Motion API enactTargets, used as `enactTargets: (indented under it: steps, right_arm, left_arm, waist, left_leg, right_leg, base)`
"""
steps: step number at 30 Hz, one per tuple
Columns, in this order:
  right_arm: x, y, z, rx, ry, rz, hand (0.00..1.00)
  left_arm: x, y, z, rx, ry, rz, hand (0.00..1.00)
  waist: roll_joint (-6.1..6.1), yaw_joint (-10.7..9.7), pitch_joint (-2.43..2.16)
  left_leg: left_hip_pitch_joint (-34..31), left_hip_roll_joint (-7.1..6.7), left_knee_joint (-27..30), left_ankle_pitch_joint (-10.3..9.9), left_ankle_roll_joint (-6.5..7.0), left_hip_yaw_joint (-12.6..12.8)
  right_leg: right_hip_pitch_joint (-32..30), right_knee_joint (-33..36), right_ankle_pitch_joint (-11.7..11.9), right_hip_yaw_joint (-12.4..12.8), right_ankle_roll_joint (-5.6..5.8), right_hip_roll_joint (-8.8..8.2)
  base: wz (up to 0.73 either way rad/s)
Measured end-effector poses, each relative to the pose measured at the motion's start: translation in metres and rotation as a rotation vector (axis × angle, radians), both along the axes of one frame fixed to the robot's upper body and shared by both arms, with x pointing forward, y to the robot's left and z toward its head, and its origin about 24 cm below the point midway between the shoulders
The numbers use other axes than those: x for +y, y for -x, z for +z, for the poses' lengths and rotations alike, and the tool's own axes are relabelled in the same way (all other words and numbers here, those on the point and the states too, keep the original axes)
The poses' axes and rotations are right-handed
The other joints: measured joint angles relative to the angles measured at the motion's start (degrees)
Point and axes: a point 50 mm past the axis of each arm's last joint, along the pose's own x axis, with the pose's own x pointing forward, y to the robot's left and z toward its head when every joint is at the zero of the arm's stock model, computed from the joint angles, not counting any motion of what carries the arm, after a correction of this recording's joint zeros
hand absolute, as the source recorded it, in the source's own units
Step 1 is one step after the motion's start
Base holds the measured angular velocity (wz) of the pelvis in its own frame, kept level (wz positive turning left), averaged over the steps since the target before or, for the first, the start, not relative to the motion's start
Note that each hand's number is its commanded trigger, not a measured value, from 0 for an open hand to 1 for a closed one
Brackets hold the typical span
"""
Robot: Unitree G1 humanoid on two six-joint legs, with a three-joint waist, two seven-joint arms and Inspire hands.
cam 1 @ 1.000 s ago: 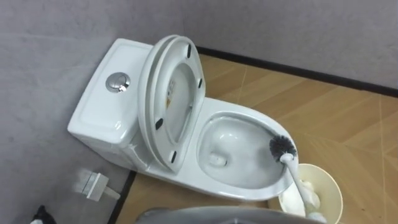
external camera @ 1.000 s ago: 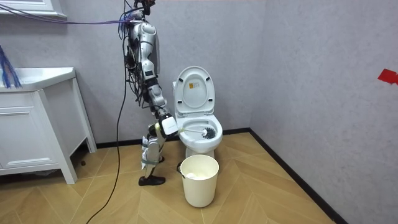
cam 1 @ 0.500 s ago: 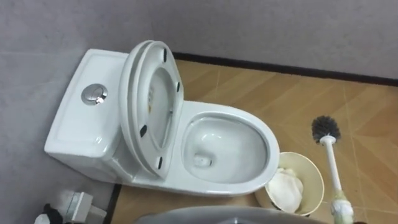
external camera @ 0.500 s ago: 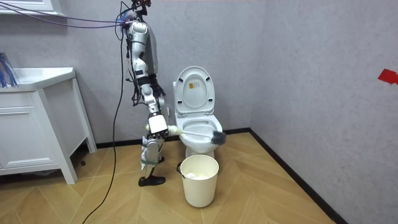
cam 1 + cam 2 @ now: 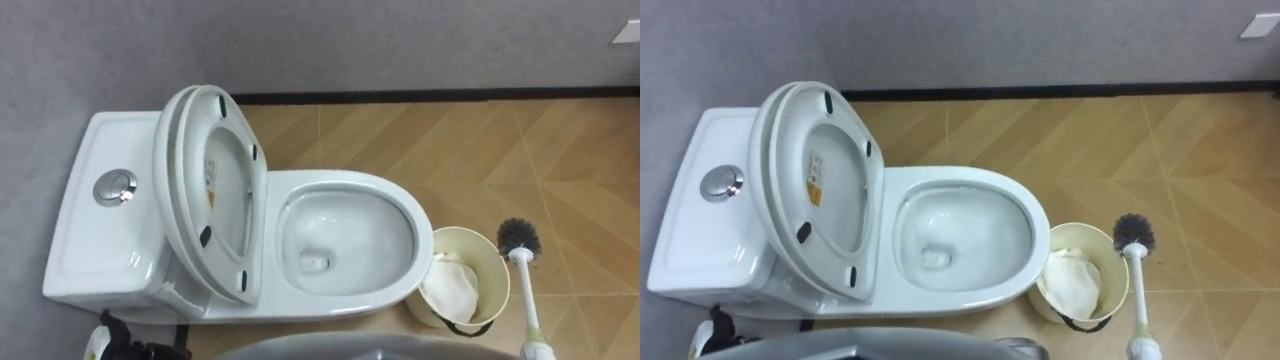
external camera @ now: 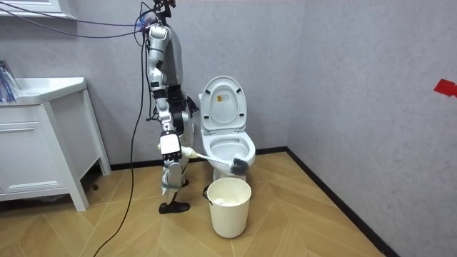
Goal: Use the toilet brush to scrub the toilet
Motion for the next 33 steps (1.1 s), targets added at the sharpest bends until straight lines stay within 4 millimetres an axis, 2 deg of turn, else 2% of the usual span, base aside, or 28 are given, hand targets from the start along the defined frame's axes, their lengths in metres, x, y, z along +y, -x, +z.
enactTargets:
  steps: [4, 6, 12, 20, 33]
  right_arm:
    - [0.001, 0.003, -0.001, 0.018, -0.028, -0.001, 0.00]
    - [0.002, 0.003, -0.002, 0.023, -0.042, 0.000, 0.00]
    - [0.005, 0.008, -0.004, 0.071, -0.089, -0.004, 0.00]
    - [0.011, 0.005, -0.007, 0.108, -0.160, 0.039, 0.00]
    - [0.020, 0.000, -0.012, 0.147, -0.300, 0.069, 0.00]
  left_arm:
    - [-0.001, 0.001, -0.001, 0.014, 0.020, -0.007, 0.00]
    - [-0.002, 0.007, -0.004, 0.058, 0.028, -0.026, 0.00]
    - [-0.008, 0.018, -0.010, 0.168, 0.072, -0.062, 0.00]
    - [-0.012, 0.019, -0.012, 0.215, 0.116, -0.092, 0.00]
    - [-0.017, 0.023, -0.014, 0.249, 0.155, -0.139, 0.00]
  waist:
    - [-0.09, 0.0, -0.02]
    - [0.10, 0.1, 0.10]
    - [-0.12, -0.2, 0.09]
    - [-0.41, -0.3, -0.11]
    - [-0.84, -0.2, 0.16]
  left_leg:
    - [0.0, 0.06, -0.6, 0.0, 0.00, 0.0]
    - [0.0, 0.07, -0.6, 0.0, 0.00, 0.3]
    - [0.0, 0.12, -0.8, 0.0, 0.00, 0.6]
    - [-0.2, 0.14, -0.7, 0.0, 0.00, 0.0]
    - [0.3, 0.17, -0.6, 0.0, 0.00, -0.1]
  right_leg:
    - [-0.3, 0.0, 0.0, 0.1, 0.02, 0.12]
    - [-0.3, 0.0, 0.2, 0.5, 0.12, 0.21]
    - [-0.5, 0.0, 0.3, 0.8, 0.15, 0.28]
    - [-0.4, 0.2, 0.4, 0.6, 0.08, 0.32]
    - [0.2, -0.9, 0.6, 0.7, 0.14, 0.36]
  base:
    - [0.00]
    - [-0.05]
    - [-0.02]
    - [0.01]
    - [0.00]
